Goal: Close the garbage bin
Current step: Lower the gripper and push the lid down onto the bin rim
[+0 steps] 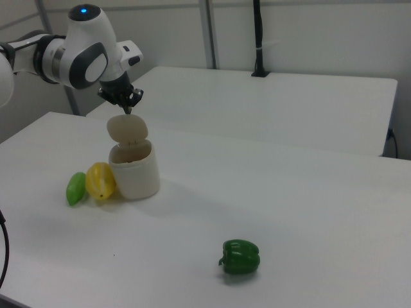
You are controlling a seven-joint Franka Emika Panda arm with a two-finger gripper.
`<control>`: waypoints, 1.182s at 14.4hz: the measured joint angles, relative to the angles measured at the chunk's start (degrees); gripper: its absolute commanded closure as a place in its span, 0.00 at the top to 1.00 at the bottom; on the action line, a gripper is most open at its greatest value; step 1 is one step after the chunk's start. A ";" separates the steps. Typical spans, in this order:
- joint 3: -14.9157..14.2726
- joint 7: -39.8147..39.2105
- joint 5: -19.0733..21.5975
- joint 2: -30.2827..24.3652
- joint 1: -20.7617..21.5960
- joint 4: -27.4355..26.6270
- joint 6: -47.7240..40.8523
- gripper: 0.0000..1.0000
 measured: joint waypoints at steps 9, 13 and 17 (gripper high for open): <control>-0.29 -6.18 -0.02 -0.17 -1.92 0.90 -13.15 0.00; -0.39 -6.85 -0.68 -0.27 -2.19 0.49 -14.87 0.00; -0.40 -6.93 -2.79 0.15 -2.19 -2.05 -15.12 0.00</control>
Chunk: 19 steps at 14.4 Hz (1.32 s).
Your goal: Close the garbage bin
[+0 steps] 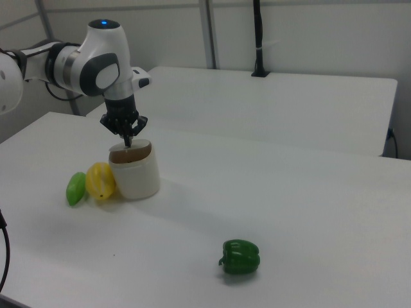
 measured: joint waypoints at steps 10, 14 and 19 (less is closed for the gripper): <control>-0.32 0.00 -0.33 1.70 -0.04 -1.16 0.00 0.00; -0.31 0.04 -0.63 1.88 0.05 -1.08 0.00 0.00; -0.38 1.93 -1.79 1.74 -0.50 -0.73 -0.01 0.00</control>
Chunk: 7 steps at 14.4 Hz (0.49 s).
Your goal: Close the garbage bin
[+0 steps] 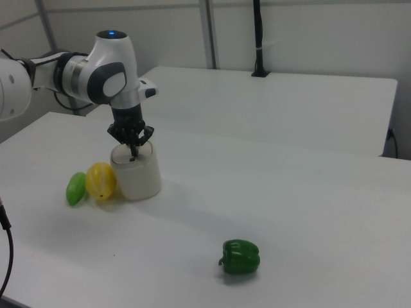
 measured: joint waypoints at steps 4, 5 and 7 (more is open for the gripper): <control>-0.27 2.69 -0.44 -1.83 -3.26 0.76 -1.34 0.03; -0.32 3.63 -0.78 -2.82 -4.03 0.94 -3.28 0.06; -0.38 5.25 -1.74 -5.05 -5.37 1.18 -8.32 0.31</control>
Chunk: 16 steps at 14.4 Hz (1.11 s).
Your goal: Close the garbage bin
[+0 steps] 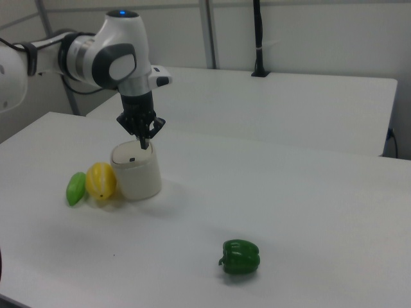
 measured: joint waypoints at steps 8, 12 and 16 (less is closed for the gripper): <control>-0.43 14.41 -7.66 -12.49 -8.52 0.11 -19.81 1.00; -0.47 13.86 -7.66 -13.37 -12.67 0.03 -19.83 1.00; -0.47 9.58 -7.66 -13.37 -14.30 0.03 -19.83 1.00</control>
